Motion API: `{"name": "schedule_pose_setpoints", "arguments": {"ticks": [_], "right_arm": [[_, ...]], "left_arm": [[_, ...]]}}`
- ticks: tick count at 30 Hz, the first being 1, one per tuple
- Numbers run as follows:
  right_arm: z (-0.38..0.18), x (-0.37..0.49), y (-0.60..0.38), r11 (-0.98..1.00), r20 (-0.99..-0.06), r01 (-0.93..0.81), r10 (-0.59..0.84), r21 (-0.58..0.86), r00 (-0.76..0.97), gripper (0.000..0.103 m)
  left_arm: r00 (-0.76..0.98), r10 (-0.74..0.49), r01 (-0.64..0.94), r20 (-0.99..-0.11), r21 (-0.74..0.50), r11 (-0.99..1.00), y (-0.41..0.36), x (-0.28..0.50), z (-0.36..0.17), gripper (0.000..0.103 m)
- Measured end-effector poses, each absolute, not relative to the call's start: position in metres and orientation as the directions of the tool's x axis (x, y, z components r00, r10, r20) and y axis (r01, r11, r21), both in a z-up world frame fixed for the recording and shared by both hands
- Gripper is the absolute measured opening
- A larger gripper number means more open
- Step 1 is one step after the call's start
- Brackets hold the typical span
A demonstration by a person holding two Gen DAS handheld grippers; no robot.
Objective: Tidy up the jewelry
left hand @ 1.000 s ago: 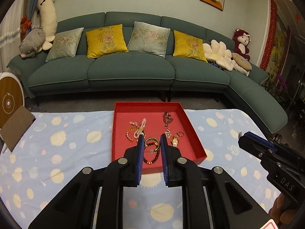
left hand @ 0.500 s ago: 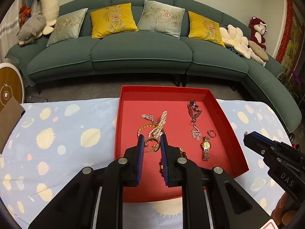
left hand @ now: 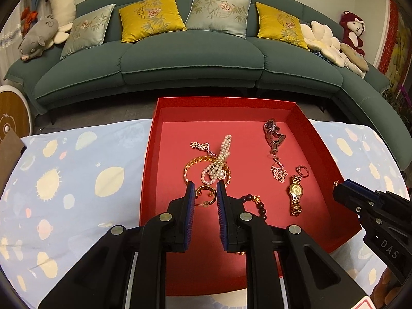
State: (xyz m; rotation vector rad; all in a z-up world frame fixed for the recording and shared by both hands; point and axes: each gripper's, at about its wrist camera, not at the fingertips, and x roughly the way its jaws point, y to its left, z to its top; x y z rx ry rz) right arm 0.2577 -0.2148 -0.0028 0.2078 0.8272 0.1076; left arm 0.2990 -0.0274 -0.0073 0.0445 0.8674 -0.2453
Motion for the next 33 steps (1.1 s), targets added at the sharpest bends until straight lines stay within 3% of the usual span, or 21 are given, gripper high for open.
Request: {"name": "schedule_pose_setpoints", "arguments": {"ticks": [14,16,17,18,19,20,26,29,32,33], "right_arm": [[-0.013,0.269,-0.211,0.977,-0.735,-0.029,0.178,0.211,0.654,0.017],[-0.012,0.268,-0.212,0.979,-0.732,-0.022,0.166,0.202,0.661,0.018],[-0.011,0.268,-0.212,0.979,-0.730,-0.022,0.166,0.203,0.662,0.020],[-0.010,0.267,-0.213,0.980,-0.727,-0.013,0.157,0.199,0.668,0.024],[-0.007,0.266,-0.213,0.980,-0.720,-0.004,0.148,0.197,0.678,0.036],[-0.003,0.263,-0.214,0.980,-0.706,-0.002,0.146,0.200,0.693,0.047],[0.046,0.239,-0.222,0.968,-0.603,-0.004,0.159,0.251,0.781,0.053],[0.076,0.212,-0.232,0.950,-0.528,0.001,0.172,0.311,0.832,0.070],[0.098,0.178,-0.233,0.954,-0.476,-0.006,0.155,0.300,0.866,0.074],[0.103,0.167,-0.231,0.961,-0.465,-0.001,0.134,0.276,0.875,0.080]], "left_arm": [[0.612,-0.194,0.235,-0.767,-0.058,0.970,-0.032,0.302,-0.017,0.015],[0.612,-0.183,0.231,-0.770,-0.048,0.972,-0.033,0.302,-0.018,0.018],[0.615,-0.181,0.229,-0.767,-0.046,0.972,-0.034,0.301,-0.018,0.020],[0.617,-0.174,0.225,-0.767,-0.040,0.974,-0.034,0.301,-0.017,0.035],[0.622,-0.159,0.212,-0.766,-0.031,0.977,-0.034,0.300,-0.015,0.052],[0.633,-0.151,0.197,-0.759,-0.030,0.980,-0.032,0.299,-0.012,0.056],[0.695,-0.219,0.167,-0.685,-0.143,0.976,-0.009,0.282,0.044,0.057],[0.739,-0.226,0.167,-0.635,-0.152,0.974,0.001,0.258,0.081,0.057],[0.776,-0.217,0.156,-0.592,-0.153,0.976,0.007,0.226,0.110,0.059],[0.787,-0.208,0.145,-0.580,-0.155,0.977,0.009,0.215,0.115,0.064]]}}
